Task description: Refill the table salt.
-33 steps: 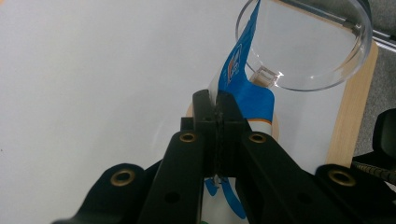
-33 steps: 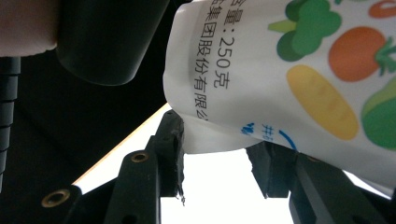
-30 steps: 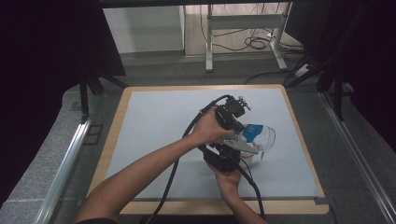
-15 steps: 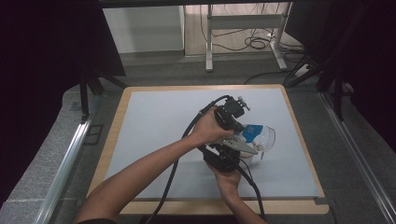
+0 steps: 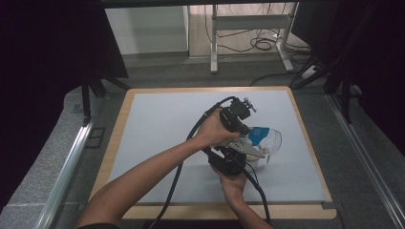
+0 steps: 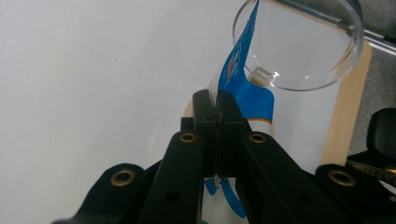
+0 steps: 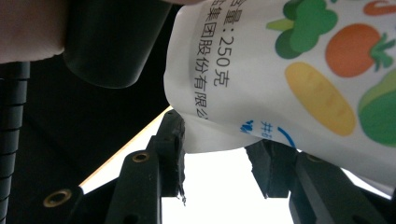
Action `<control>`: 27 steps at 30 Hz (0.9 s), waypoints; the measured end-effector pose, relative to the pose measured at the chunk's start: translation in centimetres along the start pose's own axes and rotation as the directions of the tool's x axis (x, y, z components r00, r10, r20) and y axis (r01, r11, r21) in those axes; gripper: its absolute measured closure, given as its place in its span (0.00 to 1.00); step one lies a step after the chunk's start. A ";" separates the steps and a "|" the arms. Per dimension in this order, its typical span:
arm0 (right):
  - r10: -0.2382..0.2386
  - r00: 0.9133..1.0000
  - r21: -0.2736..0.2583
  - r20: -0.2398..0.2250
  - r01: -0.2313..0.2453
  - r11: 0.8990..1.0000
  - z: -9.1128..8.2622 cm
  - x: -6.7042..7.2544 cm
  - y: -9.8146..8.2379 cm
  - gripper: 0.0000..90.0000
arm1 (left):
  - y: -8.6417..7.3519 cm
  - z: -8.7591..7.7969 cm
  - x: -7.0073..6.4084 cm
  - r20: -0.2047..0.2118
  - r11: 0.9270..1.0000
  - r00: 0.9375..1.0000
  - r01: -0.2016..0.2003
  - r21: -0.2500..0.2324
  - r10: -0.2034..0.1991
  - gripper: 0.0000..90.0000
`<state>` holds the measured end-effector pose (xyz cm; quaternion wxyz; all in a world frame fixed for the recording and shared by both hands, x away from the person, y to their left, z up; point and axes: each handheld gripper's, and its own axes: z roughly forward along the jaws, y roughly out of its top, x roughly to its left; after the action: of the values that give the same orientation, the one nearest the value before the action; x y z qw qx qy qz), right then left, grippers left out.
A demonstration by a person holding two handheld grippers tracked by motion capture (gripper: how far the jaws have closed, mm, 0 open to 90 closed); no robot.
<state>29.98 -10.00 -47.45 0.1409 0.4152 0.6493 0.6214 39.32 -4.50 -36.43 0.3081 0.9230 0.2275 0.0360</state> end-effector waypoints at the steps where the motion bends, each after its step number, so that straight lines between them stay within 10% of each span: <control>1: -0.004 1.000 -0.004 0.003 0.004 1.000 -0.1 0.0 0.0 0.66 | 0.0 0.0 0.0 0.000 1.000 1.000 -0.003 0.000 0.003 1.00; 27: 0.017 1.000 -0.015 0.001 -0.017 1.000 0.3 0.0 -0.2 0.66 | -0.1 0.2 0.1 -0.012 1.000 1.000 -0.009 0.020 0.010 1.00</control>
<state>30.09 -9.79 -47.67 0.1391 0.4200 0.6409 0.6273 39.44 -4.55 -36.65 0.2974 0.9269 0.2253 0.0406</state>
